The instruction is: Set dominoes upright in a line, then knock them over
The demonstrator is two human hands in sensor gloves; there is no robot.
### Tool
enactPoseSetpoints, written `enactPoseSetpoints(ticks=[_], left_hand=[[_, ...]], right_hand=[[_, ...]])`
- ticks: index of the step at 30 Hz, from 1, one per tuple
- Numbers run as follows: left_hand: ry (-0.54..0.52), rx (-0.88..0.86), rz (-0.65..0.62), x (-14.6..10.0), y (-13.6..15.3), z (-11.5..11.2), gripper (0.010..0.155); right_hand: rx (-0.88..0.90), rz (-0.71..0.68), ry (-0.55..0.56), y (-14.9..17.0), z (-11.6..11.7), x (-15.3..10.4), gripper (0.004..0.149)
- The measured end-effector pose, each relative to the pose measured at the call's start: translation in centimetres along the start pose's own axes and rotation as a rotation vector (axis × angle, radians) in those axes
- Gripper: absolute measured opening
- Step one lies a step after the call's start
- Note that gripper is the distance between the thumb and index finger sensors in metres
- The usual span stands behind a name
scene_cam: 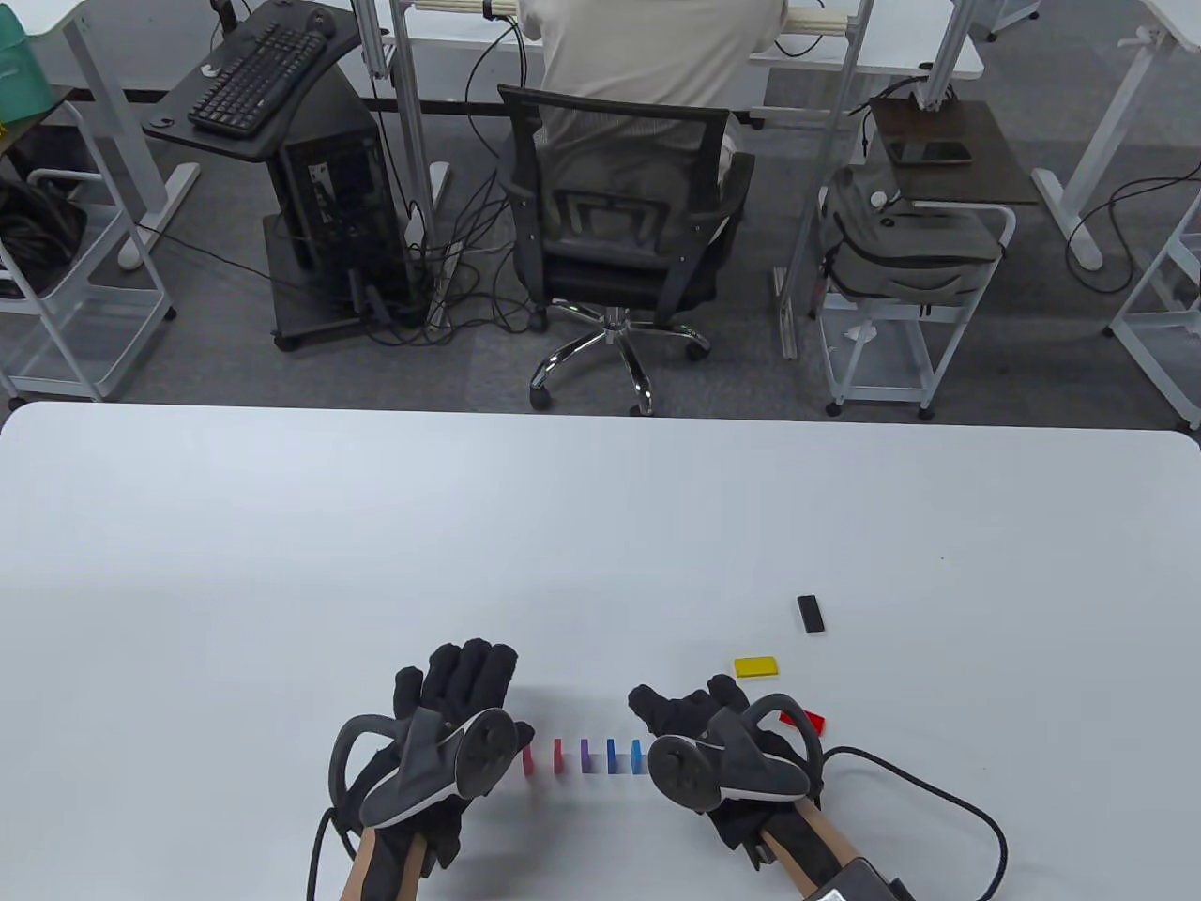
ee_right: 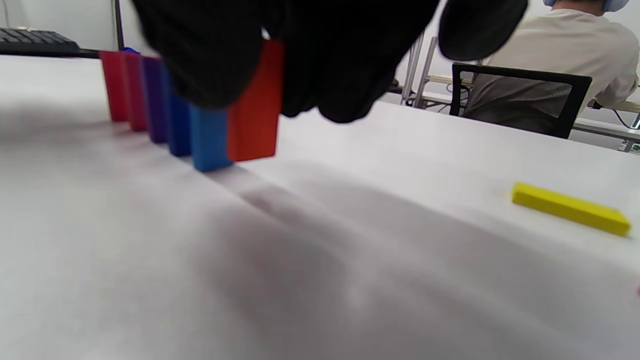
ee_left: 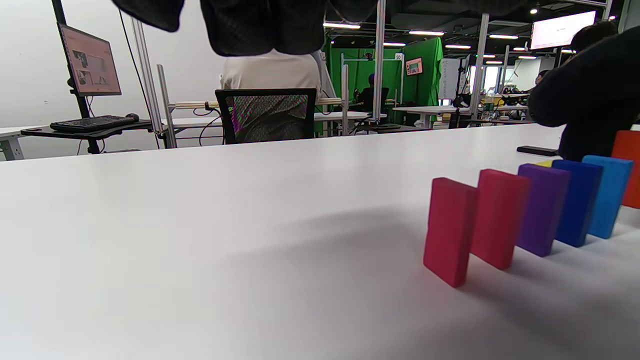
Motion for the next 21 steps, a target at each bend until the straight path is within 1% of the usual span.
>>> enactPoseSetpoints(ticks=[12, 21], left_hand=[[0.014, 0.007, 0.002, 0.05, -0.1, -0.08, 0.078], [0.019, 0.012, 0.0, 0.12, -0.18, -0.15, 0.078]], right_hand=[[-0.013, -0.011, -0.038, -0.17, 1.01, 0.37, 0.075], [-0.013, -0.011, -0.033, -0.16, 0.91, 0.33, 0.075]])
Point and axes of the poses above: the tracker on the back of each hand, its own y axis roughly to the little-finger side, its own x axis roughly from the wrist to the fingertips, z = x × y, the point moved 2 cm from there along x, roughly from the wrist to the fingertips, and after that the axes turned 11 degrees about y, right-handed, at the moved point
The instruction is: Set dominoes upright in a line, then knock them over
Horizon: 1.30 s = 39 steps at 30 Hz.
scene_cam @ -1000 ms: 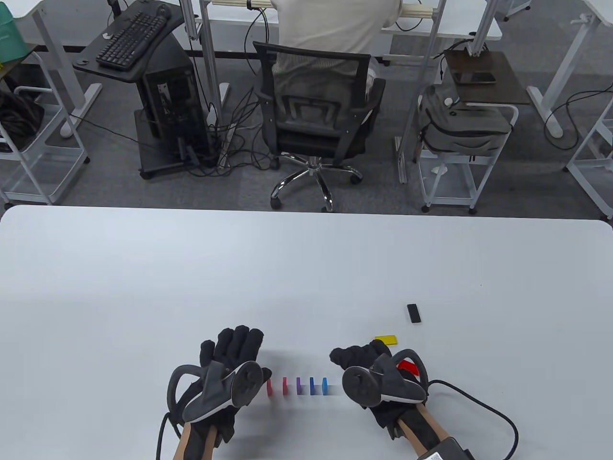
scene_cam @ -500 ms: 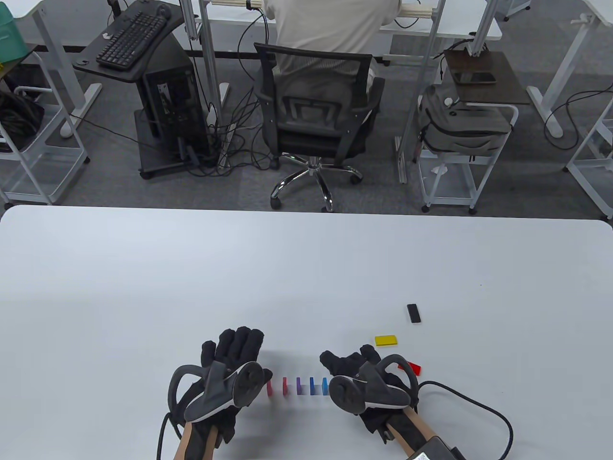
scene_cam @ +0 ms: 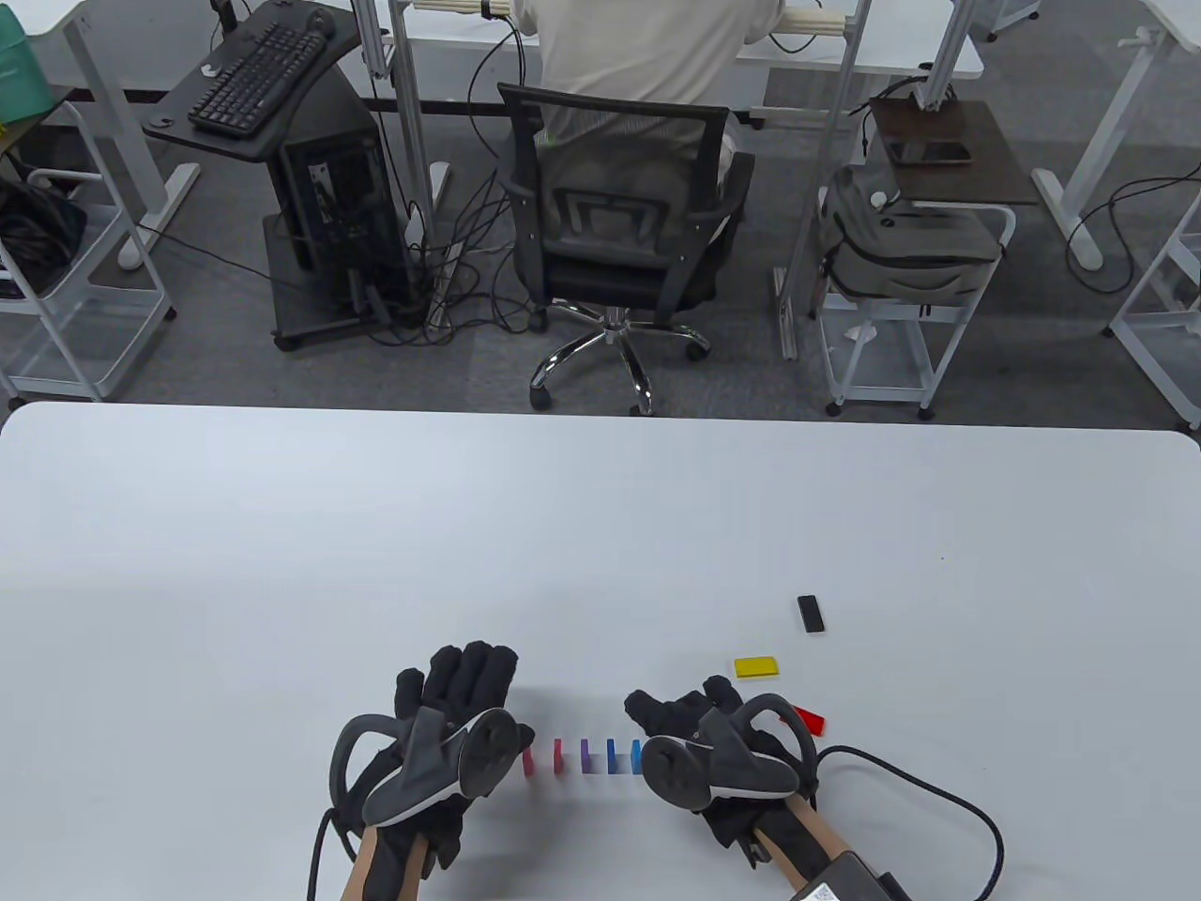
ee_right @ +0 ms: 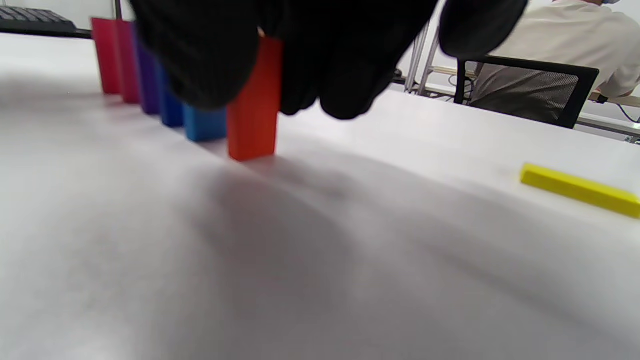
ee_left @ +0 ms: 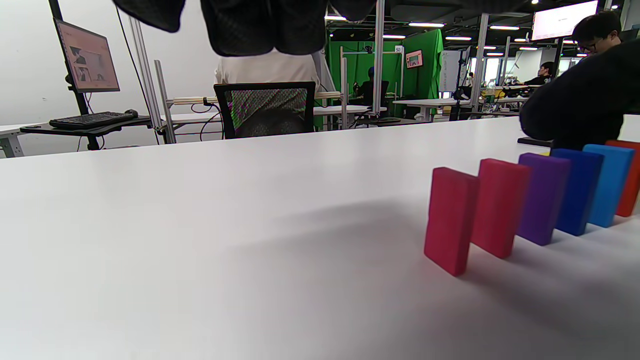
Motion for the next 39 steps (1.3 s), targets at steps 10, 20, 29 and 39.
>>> enactPoseSetpoints(ticks=[10, 20, 29, 39], left_hand=[[0.005, 0.003, 0.0, 0.0, 0.0, 0.0, 0.079], [-0.007, 0.002, 0.003, 0.0, 0.1, 0.0, 0.079], [-0.004, 0.012, 0.006, 0.0, 0.1, 0.0, 0.079], [0.004, 0.017, 0.008, 0.0, 0.1, -0.1, 0.079]], right_hand=[[-0.005, -0.006, -0.029, 0.0, -0.2, -0.1, 0.078], [0.041, 0.223, -0.036, 5.9, -3.7, -2.1, 0.069], [-0.082, 0.431, -0.193, 10.9, -0.8, -3.7, 0.067], [-0.146, 0.475, -0.3, 11.8, 2.5, -3.6, 0.06]])
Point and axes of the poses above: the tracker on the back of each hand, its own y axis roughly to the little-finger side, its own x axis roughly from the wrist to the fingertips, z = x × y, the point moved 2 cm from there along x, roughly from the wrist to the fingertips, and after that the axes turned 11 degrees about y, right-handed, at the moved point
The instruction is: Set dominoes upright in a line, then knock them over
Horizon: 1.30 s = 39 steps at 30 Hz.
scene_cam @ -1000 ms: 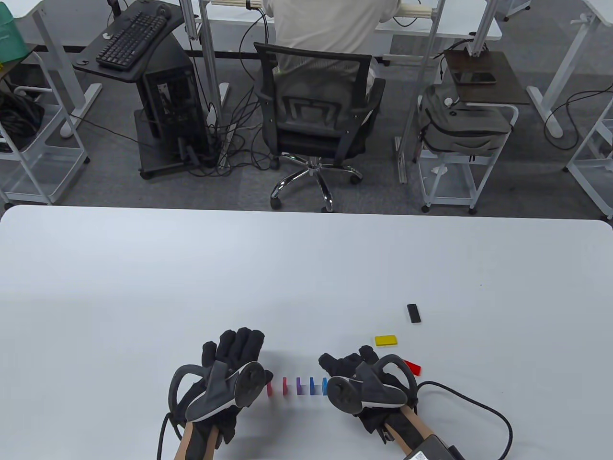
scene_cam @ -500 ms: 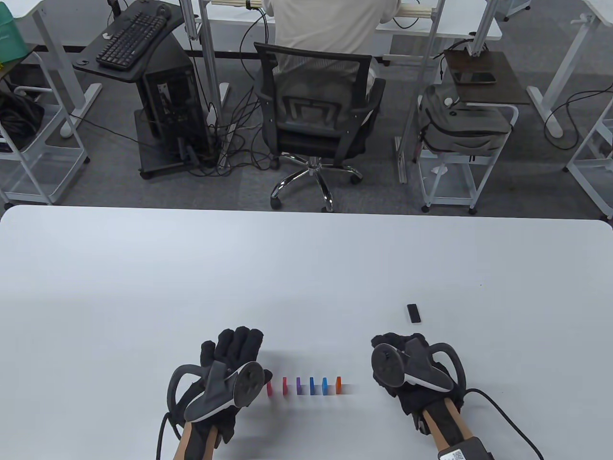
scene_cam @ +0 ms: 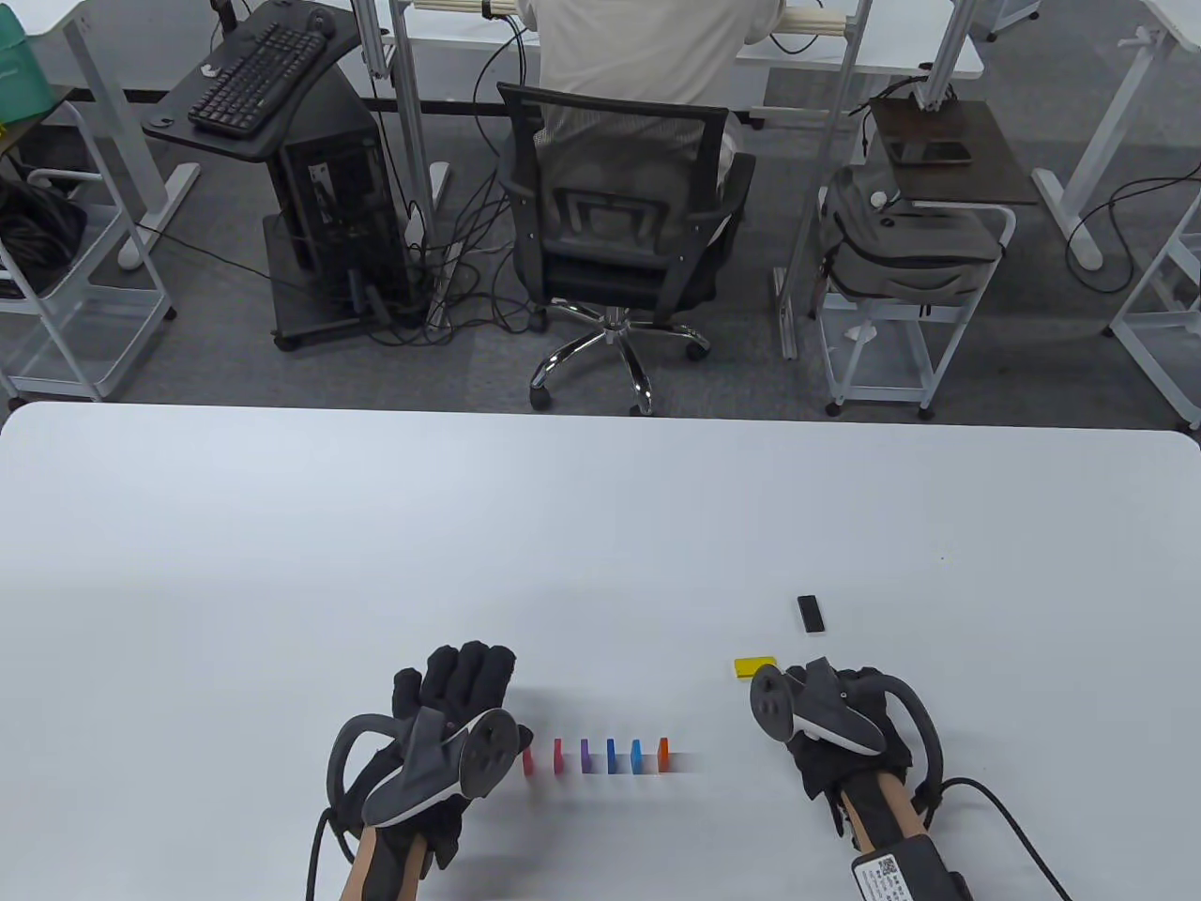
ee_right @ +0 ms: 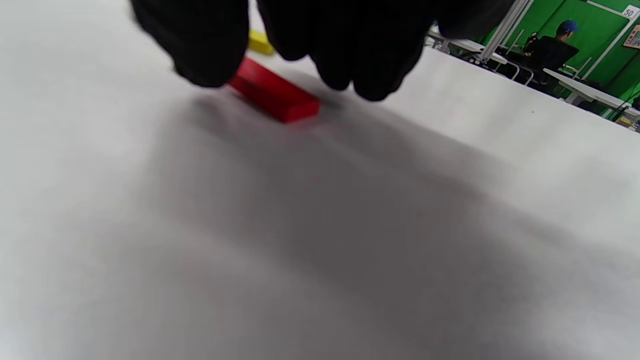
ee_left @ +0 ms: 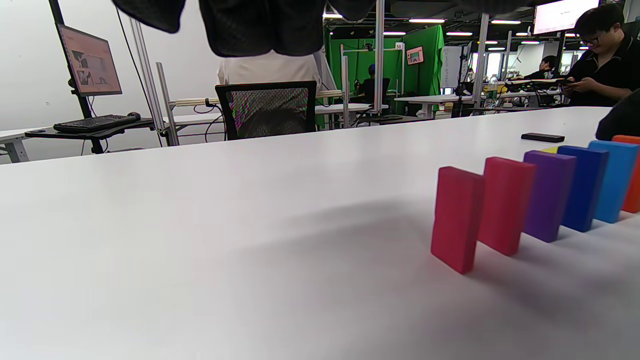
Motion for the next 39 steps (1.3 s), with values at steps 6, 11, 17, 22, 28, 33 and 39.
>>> enactPoseSetpoints(ticks=[6, 11, 17, 22, 28, 33, 39], left_hand=[[0.003, 0.001, 0.002, 0.0, 0.0, 0.0, 0.079], [0.011, 0.007, 0.004, 0.0, 0.0, -0.1, 0.079], [0.016, 0.008, 0.005, 0.0, 0.0, -0.1, 0.079], [0.016, 0.006, 0.005, 0.0, 0.0, -0.1, 0.079], [0.011, 0.007, 0.004, 0.0, 0.0, -0.1, 0.08], [0.006, 0.007, 0.002, 0.1, 0.0, 0.0, 0.079], [0.004, 0.01, 0.002, 0.1, 0.0, 0.0, 0.079]], right_hand=[[-0.003, 0.0, 0.002, 0.0, 0.3, 0.1, 0.054], [-0.01, -0.006, 0.04, -0.2, 0.3, 0.1, 0.049], [-0.039, -0.034, -0.013, -0.6, 0.8, 0.3, 0.047], [-0.074, -0.036, 0.001, -0.5, 0.9, 0.3, 0.049], [-0.006, -0.034, 0.062, 0.1, -0.6, -0.2, 0.051], [0.021, -0.07, 0.139, -0.6, -2.3, -0.9, 0.055], [0.028, -0.136, 0.204, -2.0, -4.1, -1.8, 0.053]])
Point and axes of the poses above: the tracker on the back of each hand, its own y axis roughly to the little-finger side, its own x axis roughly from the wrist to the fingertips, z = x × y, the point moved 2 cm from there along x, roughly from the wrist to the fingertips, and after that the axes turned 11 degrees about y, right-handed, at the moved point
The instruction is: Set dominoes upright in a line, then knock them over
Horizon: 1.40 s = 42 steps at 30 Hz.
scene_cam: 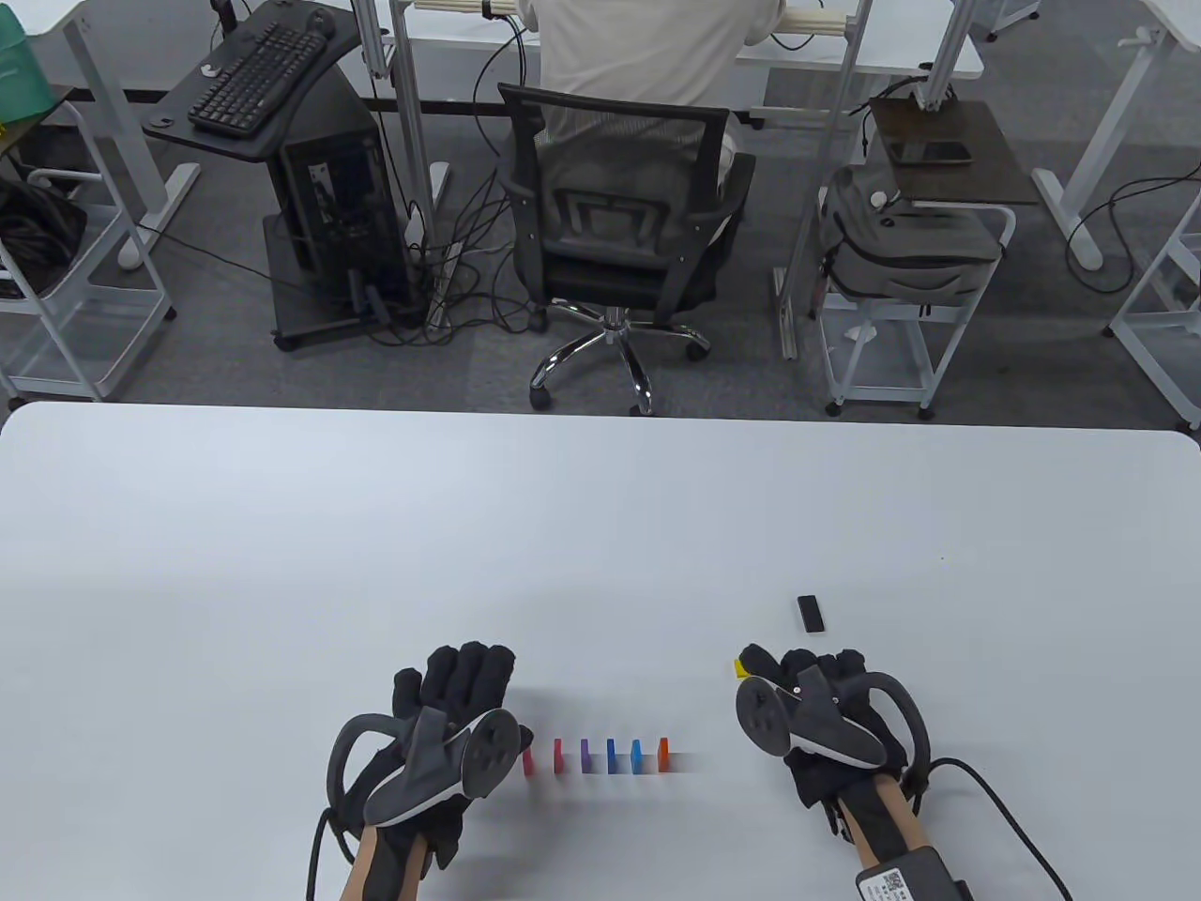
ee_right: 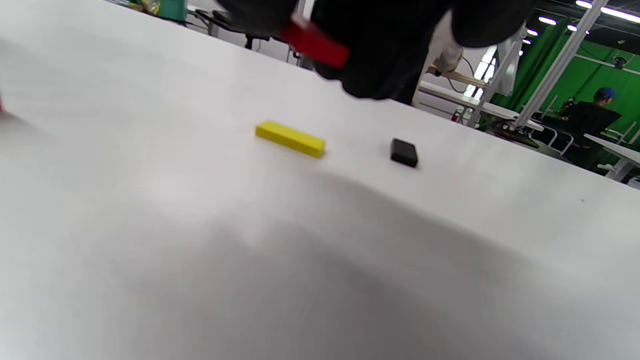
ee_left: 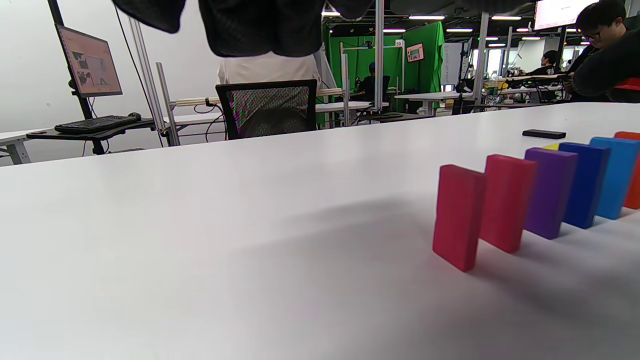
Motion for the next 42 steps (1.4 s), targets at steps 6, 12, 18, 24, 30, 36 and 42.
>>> enactPoseSetpoints(ticks=[6, 12, 18, 24, 30, 36, 42], left_hand=[[-0.006, 0.006, -0.002, 0.0, -0.1, 0.0, 0.079], [-0.009, 0.008, -0.004, 0.0, -0.2, 0.0, 0.079], [-0.008, 0.012, -0.005, -0.1, -0.2, 0.0, 0.079], [-0.007, 0.015, -0.003, -0.1, -0.2, 0.0, 0.079], [-0.003, 0.019, -0.003, -0.1, -0.3, -0.1, 0.079], [-0.001, 0.022, -0.002, -0.1, -0.3, 0.0, 0.079], [0.0, 0.025, -0.002, -0.1, -0.3, 0.0, 0.079]], right_hand=[[-0.004, -0.052, 0.017, -1.4, -1.1, -0.3, 0.048], [0.103, -0.114, 0.031, -2.7, -2.1, -0.5, 0.042], [0.234, -0.176, 0.037, -3.9, -2.5, -0.7, 0.04], [0.233, -0.205, 0.055, -5.0, -1.6, -0.5, 0.068], [0.2, -0.236, 0.067, -6.0, -0.5, -0.6, 0.074], [0.161, -0.272, 0.037, -7.1, 0.2, -0.5, 0.073], [0.137, -0.283, 0.027, -7.5, 0.5, -0.4, 0.073]])
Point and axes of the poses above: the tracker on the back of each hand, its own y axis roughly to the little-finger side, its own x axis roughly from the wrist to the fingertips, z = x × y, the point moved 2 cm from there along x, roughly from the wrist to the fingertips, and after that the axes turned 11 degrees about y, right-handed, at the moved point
